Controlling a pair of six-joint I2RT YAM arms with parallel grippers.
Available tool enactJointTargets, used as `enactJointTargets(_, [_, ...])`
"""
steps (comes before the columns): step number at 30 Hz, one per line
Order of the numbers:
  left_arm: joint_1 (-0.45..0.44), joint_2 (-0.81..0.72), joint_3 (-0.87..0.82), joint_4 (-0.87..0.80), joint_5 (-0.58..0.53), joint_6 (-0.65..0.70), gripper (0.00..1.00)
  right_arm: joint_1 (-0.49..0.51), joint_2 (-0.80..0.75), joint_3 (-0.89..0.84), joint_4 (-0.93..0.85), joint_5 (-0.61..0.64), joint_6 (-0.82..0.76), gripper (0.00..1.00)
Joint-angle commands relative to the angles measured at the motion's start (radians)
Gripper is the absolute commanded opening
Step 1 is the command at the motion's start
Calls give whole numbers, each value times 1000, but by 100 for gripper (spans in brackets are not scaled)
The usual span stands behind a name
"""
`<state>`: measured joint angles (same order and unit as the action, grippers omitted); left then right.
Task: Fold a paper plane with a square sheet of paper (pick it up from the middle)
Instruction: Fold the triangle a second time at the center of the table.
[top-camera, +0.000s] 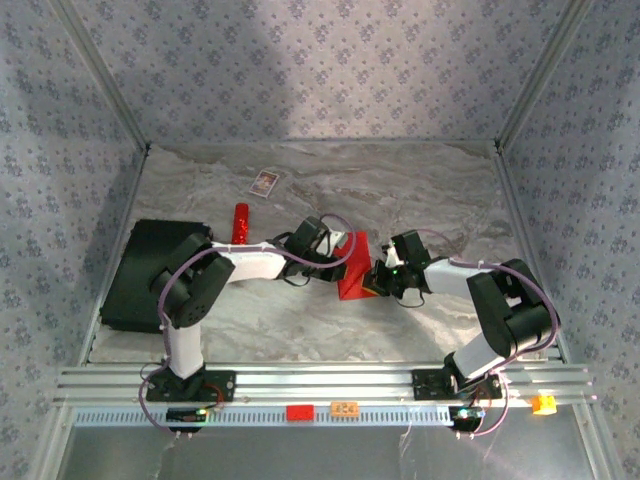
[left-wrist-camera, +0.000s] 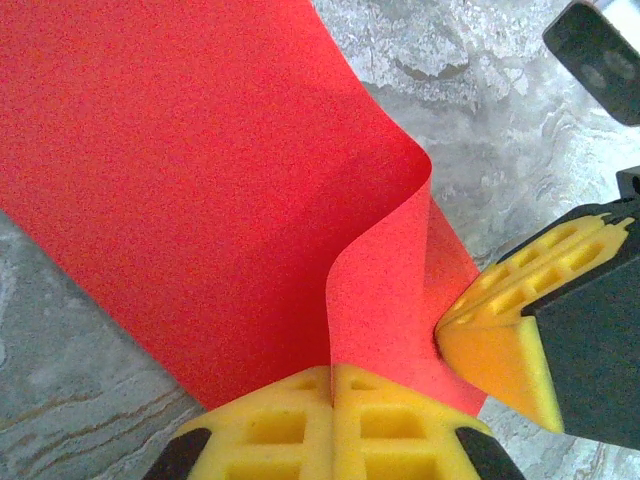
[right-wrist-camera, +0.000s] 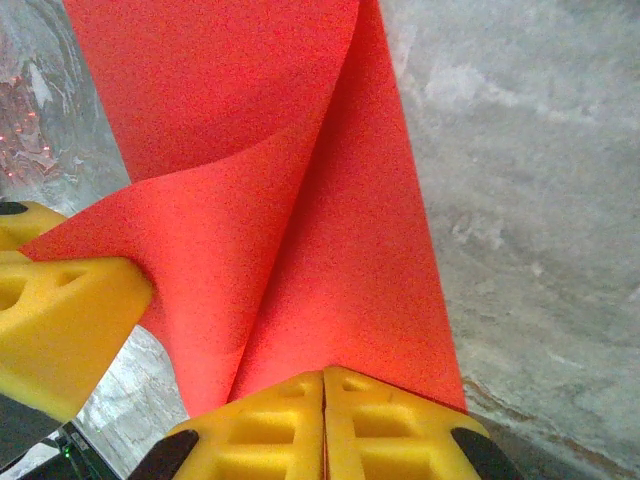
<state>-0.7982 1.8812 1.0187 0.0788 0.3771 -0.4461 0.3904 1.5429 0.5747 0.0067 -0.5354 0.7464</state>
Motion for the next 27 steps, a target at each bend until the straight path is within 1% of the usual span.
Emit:
enactJointTargets(1, [3, 24, 23, -1, 0, 41, 0, -6, 13, -4, -66, 17, -20, 10])
enactJointTargets(14, [5, 64, 25, -11, 8, 32, 0, -15, -11, 0, -74, 5, -24, 11])
enactJointTargets(21, [-2, 61, -9, 23, 68, -40, 0, -25, -73, 4, -80, -10, -9, 13])
enactJointTargets(23, [-7, 53, -35, 67, 89, -79, 0, -25, -85, 3, -75, -23, -6, 13])
enactJointTargets(27, [-20, 42, -60, 97, 79, -110, 0, -24, -82, -8, -44, -46, 14, 13])
